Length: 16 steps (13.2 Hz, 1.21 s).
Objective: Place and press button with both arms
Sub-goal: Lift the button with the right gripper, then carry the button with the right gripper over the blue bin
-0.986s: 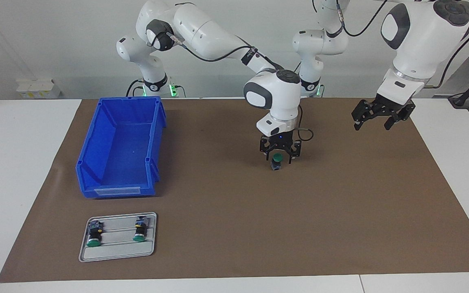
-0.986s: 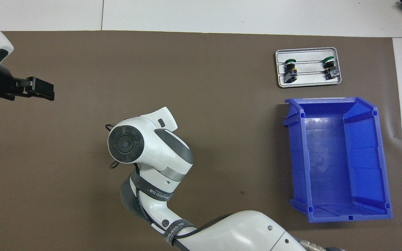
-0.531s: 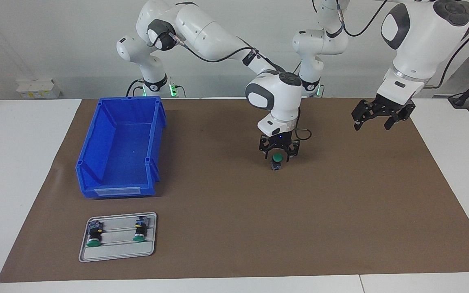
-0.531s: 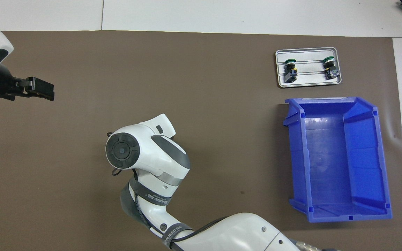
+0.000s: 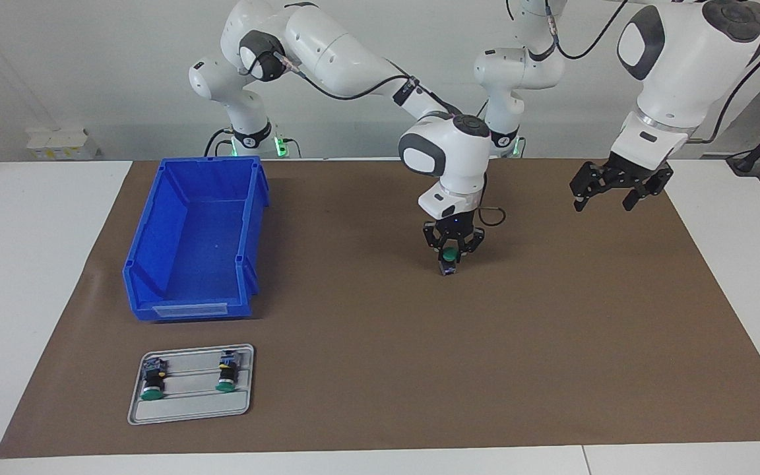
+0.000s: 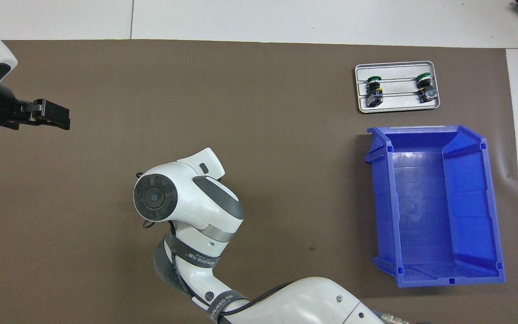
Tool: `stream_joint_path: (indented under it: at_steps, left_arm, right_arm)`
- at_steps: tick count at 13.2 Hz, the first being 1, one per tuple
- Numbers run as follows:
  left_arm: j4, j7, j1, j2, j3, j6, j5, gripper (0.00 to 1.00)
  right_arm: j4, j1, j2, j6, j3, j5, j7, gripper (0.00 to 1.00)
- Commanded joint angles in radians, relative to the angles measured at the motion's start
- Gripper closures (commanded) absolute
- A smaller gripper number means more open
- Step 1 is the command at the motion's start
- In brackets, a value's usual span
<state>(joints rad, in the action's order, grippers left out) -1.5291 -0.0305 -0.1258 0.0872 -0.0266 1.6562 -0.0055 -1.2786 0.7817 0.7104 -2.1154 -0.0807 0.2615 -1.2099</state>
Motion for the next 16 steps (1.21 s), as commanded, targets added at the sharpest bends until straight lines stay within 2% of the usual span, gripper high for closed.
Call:
stream_joint_path:
  at_steps: [1,4,6,10,12,13,16]
  left_arm:
    - [-0.037,0.008,0.008,-0.030,0.002,0.014,-0.011,0.00]
    - [-0.039,0.008,0.008,-0.030,0.002,0.014,-0.011,0.00]
    - [-0.039,0.008,0.008,-0.030,0.002,0.016,-0.011,0.00]
    - [-0.039,0.008,0.008,-0.030,0.002,0.016,-0.011,0.00]
    - [-0.037,0.008,0.008,-0.030,0.002,0.016,-0.011,0.00]
    - [-0.039,0.008,0.008,-0.030,0.002,0.014,-0.011,0.00]
    - [-0.039,0.008,0.008,-0.030,0.002,0.014,-0.011,0.00]
  right_arm:
    - [-0.008,0.008,-0.037,0.035,-0.002,0.024,-0.016,1.00]
    - [-0.059,-0.036,-0.147,0.084,-0.005,0.025,-0.007,1.00]
    - [-0.178,-0.087,-0.276,0.078,-0.008,0.022,0.022,1.00]
    - [-0.437,-0.194,-0.521,0.077,-0.008,0.005,0.209,1.00]
    - [-0.551,-0.281,-0.638,0.077,-0.010,-0.013,0.383,1.00]
    - [-0.603,-0.335,-0.704,0.077,-0.008,-0.080,0.502,1.00]
    - [-0.653,-0.499,-0.801,0.138,-0.007,-0.146,0.831,1.00]
